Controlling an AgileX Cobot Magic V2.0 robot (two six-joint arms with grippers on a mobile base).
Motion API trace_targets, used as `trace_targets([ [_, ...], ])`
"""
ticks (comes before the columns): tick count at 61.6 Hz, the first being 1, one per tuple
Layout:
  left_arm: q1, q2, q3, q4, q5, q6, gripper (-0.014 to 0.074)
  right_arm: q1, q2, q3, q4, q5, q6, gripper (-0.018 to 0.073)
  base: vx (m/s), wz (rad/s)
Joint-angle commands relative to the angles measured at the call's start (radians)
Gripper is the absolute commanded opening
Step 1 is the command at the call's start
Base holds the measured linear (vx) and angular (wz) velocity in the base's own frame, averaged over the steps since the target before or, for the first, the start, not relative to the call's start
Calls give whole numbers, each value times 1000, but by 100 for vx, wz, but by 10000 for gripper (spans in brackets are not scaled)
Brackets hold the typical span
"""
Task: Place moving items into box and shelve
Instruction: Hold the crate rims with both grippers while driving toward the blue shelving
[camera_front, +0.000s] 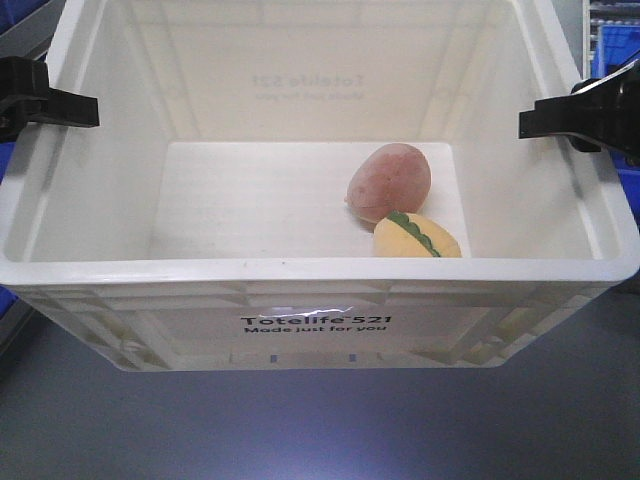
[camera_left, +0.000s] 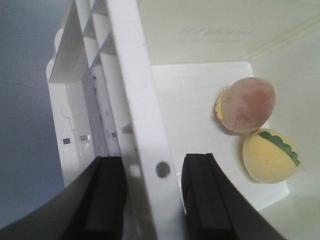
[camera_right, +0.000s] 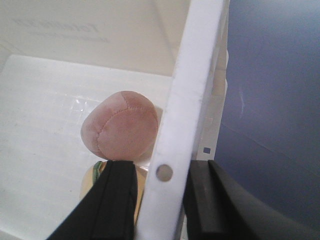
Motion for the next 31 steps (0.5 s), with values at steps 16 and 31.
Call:
trace_targets([
  [16,-11,-31,-45,-175,-78,19,3,13,-35,-49,144,-97,-40,-6,24,43],
  [31,-11,-30,-45,-175,-78,19,3,13,-35,-49,143,-97,-40,-6,18,47],
])
